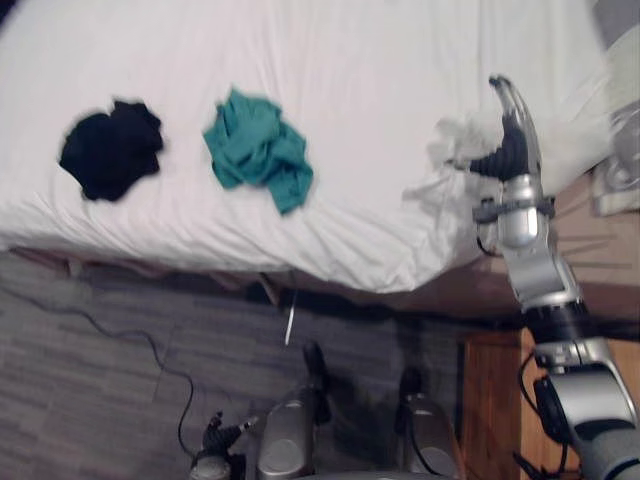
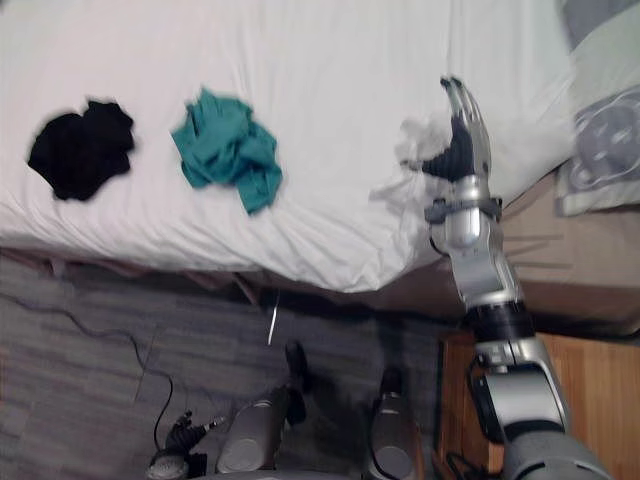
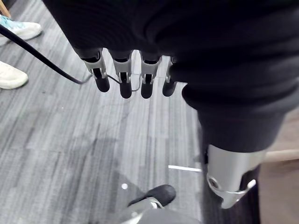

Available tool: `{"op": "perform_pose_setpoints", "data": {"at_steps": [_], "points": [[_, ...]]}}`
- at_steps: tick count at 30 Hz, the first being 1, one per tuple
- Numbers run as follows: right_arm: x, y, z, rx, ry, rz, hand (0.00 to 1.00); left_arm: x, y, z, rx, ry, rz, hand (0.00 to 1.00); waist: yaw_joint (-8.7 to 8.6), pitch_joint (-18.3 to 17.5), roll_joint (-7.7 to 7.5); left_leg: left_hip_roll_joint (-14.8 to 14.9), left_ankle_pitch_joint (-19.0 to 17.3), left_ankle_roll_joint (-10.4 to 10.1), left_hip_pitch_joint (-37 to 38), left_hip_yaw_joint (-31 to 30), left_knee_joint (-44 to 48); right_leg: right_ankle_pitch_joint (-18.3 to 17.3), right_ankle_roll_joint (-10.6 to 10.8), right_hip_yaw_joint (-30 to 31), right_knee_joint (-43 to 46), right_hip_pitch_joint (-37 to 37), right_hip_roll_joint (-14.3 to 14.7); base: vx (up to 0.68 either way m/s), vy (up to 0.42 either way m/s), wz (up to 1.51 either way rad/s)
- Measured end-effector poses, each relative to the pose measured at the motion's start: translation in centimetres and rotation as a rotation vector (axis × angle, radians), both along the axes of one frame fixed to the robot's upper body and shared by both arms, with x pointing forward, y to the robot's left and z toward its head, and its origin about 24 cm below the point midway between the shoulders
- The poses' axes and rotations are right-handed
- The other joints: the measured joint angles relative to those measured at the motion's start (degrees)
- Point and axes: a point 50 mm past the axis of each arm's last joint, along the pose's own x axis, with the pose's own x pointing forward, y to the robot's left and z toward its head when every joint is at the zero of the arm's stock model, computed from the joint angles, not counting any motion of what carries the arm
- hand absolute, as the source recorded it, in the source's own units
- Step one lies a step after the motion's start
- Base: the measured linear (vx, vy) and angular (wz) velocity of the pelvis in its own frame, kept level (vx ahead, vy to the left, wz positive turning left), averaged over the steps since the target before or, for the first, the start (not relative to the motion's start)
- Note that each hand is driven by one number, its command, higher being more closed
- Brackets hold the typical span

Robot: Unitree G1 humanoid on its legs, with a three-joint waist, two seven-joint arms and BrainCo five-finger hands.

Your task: Tidy the bed and pick cloth on bed and put in laundry

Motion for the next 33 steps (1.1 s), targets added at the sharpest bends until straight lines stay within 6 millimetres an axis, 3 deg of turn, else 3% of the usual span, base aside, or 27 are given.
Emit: {"op": "perform_pose_setpoints", "data": {"at_steps": [2, 3, 5, 7, 10, 16, 19, 21, 22, 24, 25, 26, 27, 28, 30, 32, 33], "points": [[1.3, -0.5, 1.3, -0.011, 0.018, -0.033, 0.00, 1.8, 0.0, 0.8, 0.018, -0.064, -0.040, 0.00, 0.71, 2.0, 0.06, -0.1, 1.2, 0.7, -2.6, 0.5, -0.2, 1.0, 0.1, 0.5, 0.4, -3.1, -0.1, -0.01, 0.033, 0.00], [1.8, -1.3, 1.6, -0.012, 0.040, -0.068, 1.00, 2.7, -0.2, 1.2, 0.017, -0.090, -0.054, 0.00, 1.61, 2.1, 0.16, -0.3, 1.3, 0.8, -4.1, 0.8, -0.1, 1.2, 0.2, 1.0, 0.9, -5.0, -0.3, 0.00, 0.021, -0.08], [2.5, -2.3, 2.4, -0.009, 0.061, -0.118, 1.00, 3.9, -0.5, 1.7, 0.019, -0.125, -0.087, 0.00, 2.47, 2.2, 0.32, -0.4, 1.3, 0.9, -6.2, 1.0, 0.5, 1.2, 0.2, 1.4, 2.0, -7.6, -0.6, 0.02, 0.010, -0.01], [2.8, -4.0, 5.0, -0.019, 0.035, -0.194, 1.00, 5.8, -1.5, 2.5, -0.002, -0.186, -0.122, 0.00, 2.74, 2.9, 1.64, -0.7, 1.4, 1.0, -9.0, 0.7, 1.4, 1.2, 0.2, 1.7, 3.8, -10.8, -1.1, 0.03, 0.018, 0.11], [2.4, -5.0, 7.7, 0.001, -0.035, -0.237, 1.00, 7.6, -2.2, 3.3, -0.021, -0.246, -0.135, 0.00, 2.90, 3.3, 2.38, -1.0, 1.4, 1.0, -12.0, 0.7, 2.8, 0.9, 0.5, 2.3, 5.8, -14.3, -1.7, 0.00, 0.026, 0.06], [2.2, -5.0, 7.4, 0.044, -0.040, -0.218, 1.00, 8.7, -3.4, 3.8, -0.058, -0.286, -0.121, 0.00, 2.82, 3.4, 2.29, -0.8, 1.3, 0.8, -11.5, 1.7, 2.9, 0.6, 0.5, 2.9, 7.0, -14.4, -1.8, -0.02, -0.011, -0.04], [1.6, -5.6, 3.4, 0.078, 0.011, -0.203, 1.00, 8.1, -4.1, 3.4, -0.078, -0.269, -0.111, 0.00, 2.65, 3.7, 1.86, -0.8, 1.2, 0.7, -6.4, 2.3, 0.8, 0.6, 0.5, 3.1, 5.1, -9.8, -1.6, 0.02, -0.038, -0.15], [0.5, -6.0, -0.6, 0.145, 0.058, -0.194, 1.00, 7.4, -3.9, 3.1, -0.078, -0.254, -0.102, 0.00, 2.01, 4.1, 1.26, -0.8, 1.2, 0.6, -1.8, 2.3, -0.8, 0.6, 0.5, 2.8, 2.9, -4.9, -1.3, 0.07, -0.068, -0.09], [-0.5, -6.4, -3.6, 0.194, 0.099, -0.199, 1.00, 6.8, -3.8, 2.9, -0.076, -0.244, -0.096, 0.00, 0.77, 3.9, 0.73, -1.0, 1.4, 0.4, 0.8, 2.0, -2.1, 0.8, 0.8, 2.1, 1.3, -1.6, -1.1, 0.09, -0.067, 0.00], [-1.9, -6.8, -7.4, 0.287, 0.159, -0.212, 1.00, 5.9, -3.5, 2.4, -0.066, -0.215, -0.094, 0.00, -0.42, 3.3, -0.57, -1.3, 1.6, 0.1, 3.9, 1.9, -3.9, 0.8, 0.9, 1.7, 0.0, 1.4, -1.1, 0.14, -0.064, 0.00], [-3.5, -7.1, -11.0, 0.374, 0.222, -0.241, 0.00, 4.9, -3.2, 1.9, -0.060, -0.177, -0.089, 0.00, -1.03, 1.8, -2.27, -1.7, 2.0, -0.3, 6.2, 1.6, -5.4, 0.8, 1.0, 1.5, -1.1, 3.5, -1.1, 0.17, -0.069, -0.03], [-4.1, -7.3, -12.0, 0.392, 0.241, -0.255, 0.00, 4.7, -3.1, 1.8, -0.061, -0.169, -0.083, 0.00, -1.19, 1.3, -2.72, -1.8, 2.2, -0.3, 6.8, 1.5, -5.8, 0.7, 1.1, 1.5, -1.4, 4.1, -1.1, 0.19, -0.074, 0.02], [-6.1, -8.3, -15.5, 0.465, 0.318, -0.319, 0.00, 3.9, -2.8, 1.4, -0.064, -0.136, -0.077, 0.00, -1.85, -0.9, -4.01, -2.2, 2.4, -0.5, 8.8, 1.2, -7.0, 0.6, 1.3, 0.9, -2.6, 6.4, -1.0, 0.15, -0.052, 0.10], [-6.9, -8.6, -16.6, 0.495, 0.342, -0.345, 0.00, 3.6, -2.7, 1.3, -0.061, -0.126, -0.081, 0.00, -2.06, -1.8, -4.33, -2.2, 2.4, -0.5, 9.2, 1.2, -7.0, 0.6, 1.3, 0.5, -3.1, 7.2, -1.0, 0.20, -0.059, 0.13], [-10.2, -9.8, -21.0, 0.625, 0.438, -0.456, 0.00, 2.7, -2.6, 0.9, -0.058, -0.095, -0.089, 0.00, -2.30, -4.7, -5.67, -2.5, 1.8, -1.3, 11.8, 1.0, -7.1, 0.6, 1.4, 0.0, -5.1, 10.7, -1.1, 0.16, -0.039, 0.02], [-13.6, -10.5, -25.1, 0.765, 0.536, -0.568, 0.00, 2.0, -2.7, 0.5, -0.066, -0.060, -0.095, 0.00, -2.47, -7.7, -6.08, -2.5, 1.3, -2.0, 13.9, 1.1, -7.1, 0.6, 1.5, 0.1, -7.1, 13.2, -1.0, 0.11, -0.018, -0.09], [-14.3, -10.6, -25.9, 0.806, 0.550, -0.593, 0.00, 1.9, -2.7, 0.4, -0.067, -0.053, -0.094, 0.00, -2.68, -8.3, -5.97, -2.5, 1.1, -2.2, 14.4, 1.1, -7.2, 0.6, 1.6, 0.1, -7.5, 13.8, -0.9, 0.08, -0.008, -0.10]]}}
